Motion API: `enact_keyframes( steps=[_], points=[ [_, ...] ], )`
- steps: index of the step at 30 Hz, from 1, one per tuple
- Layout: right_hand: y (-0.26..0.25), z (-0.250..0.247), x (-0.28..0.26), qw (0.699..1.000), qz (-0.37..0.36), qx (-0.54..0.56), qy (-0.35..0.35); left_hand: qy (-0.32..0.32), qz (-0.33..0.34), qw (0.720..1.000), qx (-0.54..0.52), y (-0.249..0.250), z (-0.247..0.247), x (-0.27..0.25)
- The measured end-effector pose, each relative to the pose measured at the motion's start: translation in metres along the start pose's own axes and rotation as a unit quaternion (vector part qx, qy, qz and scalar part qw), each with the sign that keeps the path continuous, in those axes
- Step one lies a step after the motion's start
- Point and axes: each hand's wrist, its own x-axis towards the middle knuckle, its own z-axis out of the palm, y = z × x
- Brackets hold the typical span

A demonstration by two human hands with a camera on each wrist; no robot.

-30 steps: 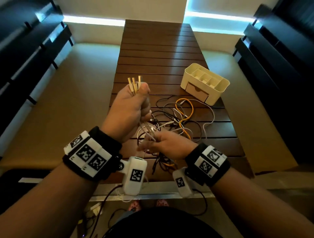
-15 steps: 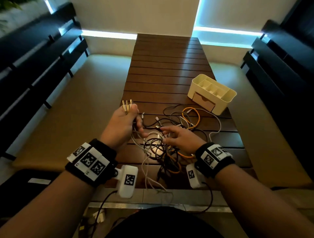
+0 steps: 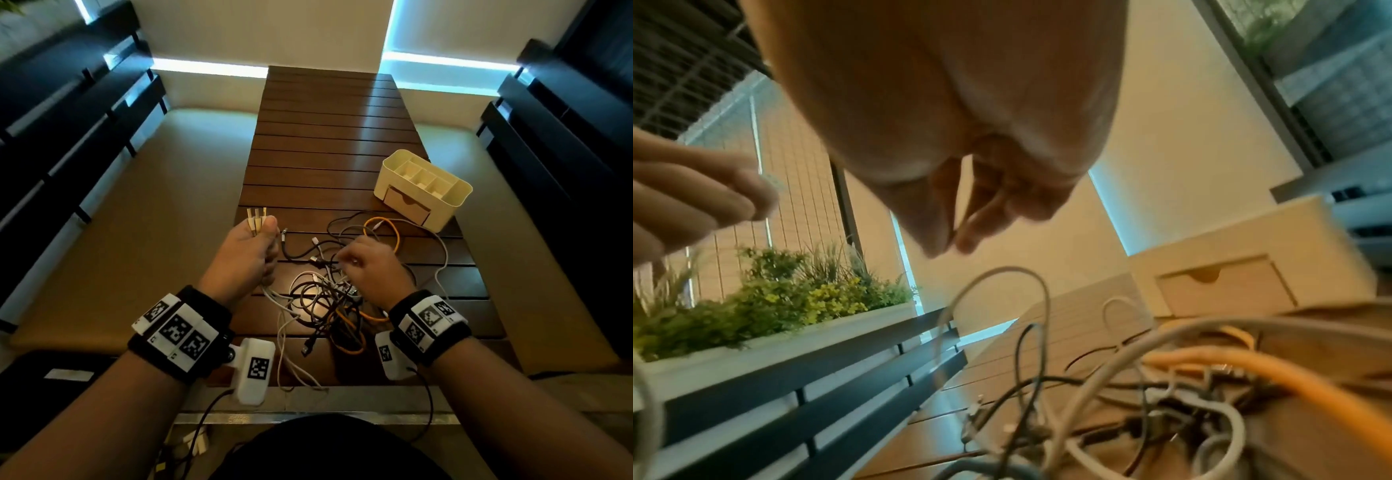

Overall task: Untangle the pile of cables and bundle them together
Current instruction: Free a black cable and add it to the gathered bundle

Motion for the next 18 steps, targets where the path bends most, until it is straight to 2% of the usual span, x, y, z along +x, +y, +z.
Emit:
enact_keyframes(
  steps=[3, 6, 10, 15, 18],
  points=[
    [-0.009, 0.016, -0.005, 0.974, 0.076, 0.068, -0.203, -0.002, -0.002, 1.0, -0.004, 0.001, 0.0, 0.001],
    [0.001, 0.034, -0.007, 0.947, 0.136, -0.002, -0.292, 0.001, -0.001, 1.0, -0.007, 0.0, -0.003, 0.002],
    [0.02, 0.043, -0.007, 0.932, 0.195, -0.104, -0.289, 0.007, -0.01, 1.0, -0.002, -0.005, -0.013, 0.003],
    [0.023, 0.054, -0.007, 0.934, 0.211, -0.166, -0.233, 0.023, -0.022, 0.999, -0.003, -0.007, -0.02, 0.004],
    [0.021, 0.061, -0.002, 0.918, 0.211, -0.241, -0.232, 0.027, -0.023, 0.999, -0.006, -0.005, -0.023, 0.004]
  ],
)
